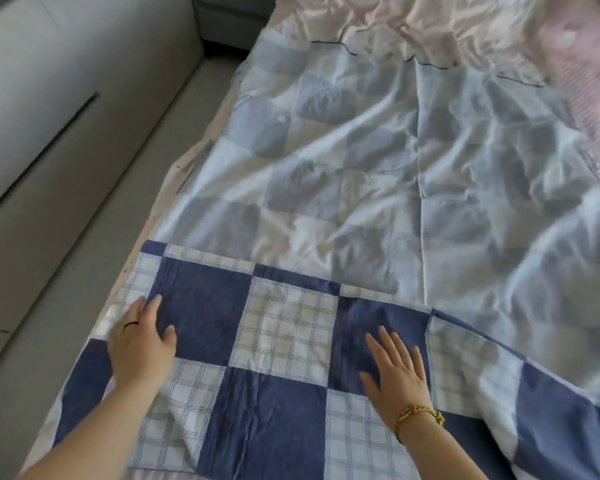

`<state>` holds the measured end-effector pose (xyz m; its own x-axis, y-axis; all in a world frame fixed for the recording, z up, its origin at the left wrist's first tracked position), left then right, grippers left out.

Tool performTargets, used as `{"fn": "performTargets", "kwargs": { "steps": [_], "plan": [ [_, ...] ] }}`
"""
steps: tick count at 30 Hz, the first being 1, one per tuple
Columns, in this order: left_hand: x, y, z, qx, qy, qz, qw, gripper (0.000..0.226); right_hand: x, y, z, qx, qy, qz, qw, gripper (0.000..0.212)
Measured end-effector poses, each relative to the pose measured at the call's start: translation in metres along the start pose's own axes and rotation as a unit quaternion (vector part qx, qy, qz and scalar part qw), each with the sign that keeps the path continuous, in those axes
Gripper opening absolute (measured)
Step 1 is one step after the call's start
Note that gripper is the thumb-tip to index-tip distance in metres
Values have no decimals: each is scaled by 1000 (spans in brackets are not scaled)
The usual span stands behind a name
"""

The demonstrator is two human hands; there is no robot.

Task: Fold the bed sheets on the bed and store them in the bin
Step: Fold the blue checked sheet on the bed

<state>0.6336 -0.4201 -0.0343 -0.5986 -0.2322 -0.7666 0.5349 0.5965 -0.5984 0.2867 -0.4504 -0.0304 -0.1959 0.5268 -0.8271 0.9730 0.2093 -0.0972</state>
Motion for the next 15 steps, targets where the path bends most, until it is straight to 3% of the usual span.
{"fn": "performTargets", "kwargs": {
  "steps": [5,10,15],
  "plan": [
    [69,-92,-86,29,205,-248,946,49,8,-90,-36,104,-5,41,994,57],
    [130,-170,-170,134,320,-175,922,39,25,-180,-51,150,-4,90,985,53],
    [212,-249,-262,207,349,-124,906,36,60,-289,-81,169,-18,139,976,54]
  ]
}}
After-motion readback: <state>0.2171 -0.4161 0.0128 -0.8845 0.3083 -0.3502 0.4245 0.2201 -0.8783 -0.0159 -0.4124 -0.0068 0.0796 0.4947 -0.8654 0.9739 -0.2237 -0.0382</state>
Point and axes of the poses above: each hand's wrist, its own z-axis towards the middle knuckle, its own x-axis out of the palm, y = z × x, the point moved 6 cm from there along z, towards the middle knuckle, and after that the axes turned 13 degrees about -z, right-handed, at the moved point
